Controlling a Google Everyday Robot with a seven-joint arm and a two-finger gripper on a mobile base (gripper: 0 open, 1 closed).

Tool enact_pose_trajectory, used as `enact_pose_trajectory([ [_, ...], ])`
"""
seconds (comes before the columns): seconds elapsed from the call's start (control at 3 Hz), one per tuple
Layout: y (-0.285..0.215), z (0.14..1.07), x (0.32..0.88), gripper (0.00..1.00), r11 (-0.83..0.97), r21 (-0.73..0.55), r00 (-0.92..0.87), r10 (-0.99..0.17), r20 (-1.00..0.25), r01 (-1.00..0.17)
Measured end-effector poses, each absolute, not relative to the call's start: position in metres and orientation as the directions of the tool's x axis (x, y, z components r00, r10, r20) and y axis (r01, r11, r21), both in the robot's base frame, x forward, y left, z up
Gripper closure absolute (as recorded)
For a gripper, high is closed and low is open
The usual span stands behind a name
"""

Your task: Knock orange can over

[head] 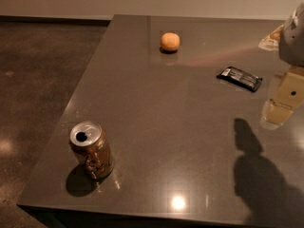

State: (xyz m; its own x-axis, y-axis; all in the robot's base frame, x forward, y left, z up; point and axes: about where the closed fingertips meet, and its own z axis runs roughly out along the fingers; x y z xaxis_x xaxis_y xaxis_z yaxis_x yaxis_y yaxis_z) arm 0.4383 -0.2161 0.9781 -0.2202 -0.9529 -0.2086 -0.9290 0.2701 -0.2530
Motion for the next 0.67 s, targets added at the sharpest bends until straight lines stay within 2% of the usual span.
enact_pose_trajectory([
  [0.67,-0.2133,0.9814,0.4392,0.00,0.264,-0.241,-0.211,-0.951,-0.225,-0.934],
])
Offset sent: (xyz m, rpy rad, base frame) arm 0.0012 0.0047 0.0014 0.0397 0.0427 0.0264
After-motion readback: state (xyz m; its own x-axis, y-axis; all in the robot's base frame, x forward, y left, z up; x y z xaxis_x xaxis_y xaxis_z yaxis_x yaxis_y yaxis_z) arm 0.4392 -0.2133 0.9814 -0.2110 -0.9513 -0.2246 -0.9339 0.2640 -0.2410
